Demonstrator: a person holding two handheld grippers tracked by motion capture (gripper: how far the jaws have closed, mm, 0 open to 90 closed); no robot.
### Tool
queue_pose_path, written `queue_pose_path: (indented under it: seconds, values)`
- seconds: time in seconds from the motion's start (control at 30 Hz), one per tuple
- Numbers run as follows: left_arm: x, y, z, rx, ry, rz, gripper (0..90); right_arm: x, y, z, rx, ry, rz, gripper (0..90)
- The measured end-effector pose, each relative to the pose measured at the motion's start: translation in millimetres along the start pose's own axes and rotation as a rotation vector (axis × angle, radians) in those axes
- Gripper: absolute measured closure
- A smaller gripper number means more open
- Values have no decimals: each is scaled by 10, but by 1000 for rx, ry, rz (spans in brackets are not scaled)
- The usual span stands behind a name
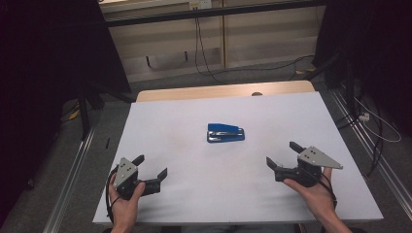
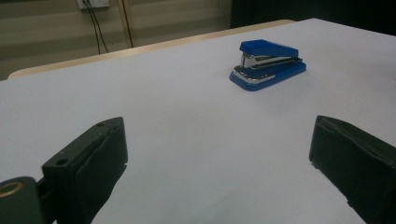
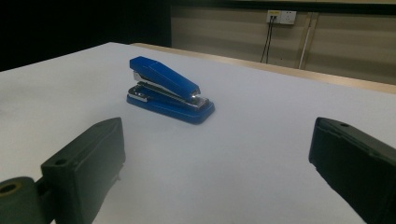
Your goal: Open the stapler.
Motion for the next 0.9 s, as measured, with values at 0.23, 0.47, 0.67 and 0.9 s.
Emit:
queue_pose_path:
  seconds: [0.23, 0.47, 0.67, 0.9]
  values:
    - [36, -22, 1, -11, -7, 20, 58, -20, -76, 10, -15, 16, -12, 50]
    - [30, -48, 3, -17, -11, 20, 52, -67, -84, -8, -28, 28, -26, 49]
    - [39, -44, 4, -19, -16, 23, 52, -122, -288, -81, -26, 33, -66, 61]
    - [45, -57, 8, -24, -13, 54, 63, -176, -395, -104, -31, 41, -92, 96]
Point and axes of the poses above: each handheld gripper's, and its own axes: y roughly backward along the jaws, z roughly out of its underside, x roughly to its right, the point moved 1 cm from there along -y, roughly forward along the jaws, and after that the axes turned 6 degrees about -z, right-handed, at the moved point
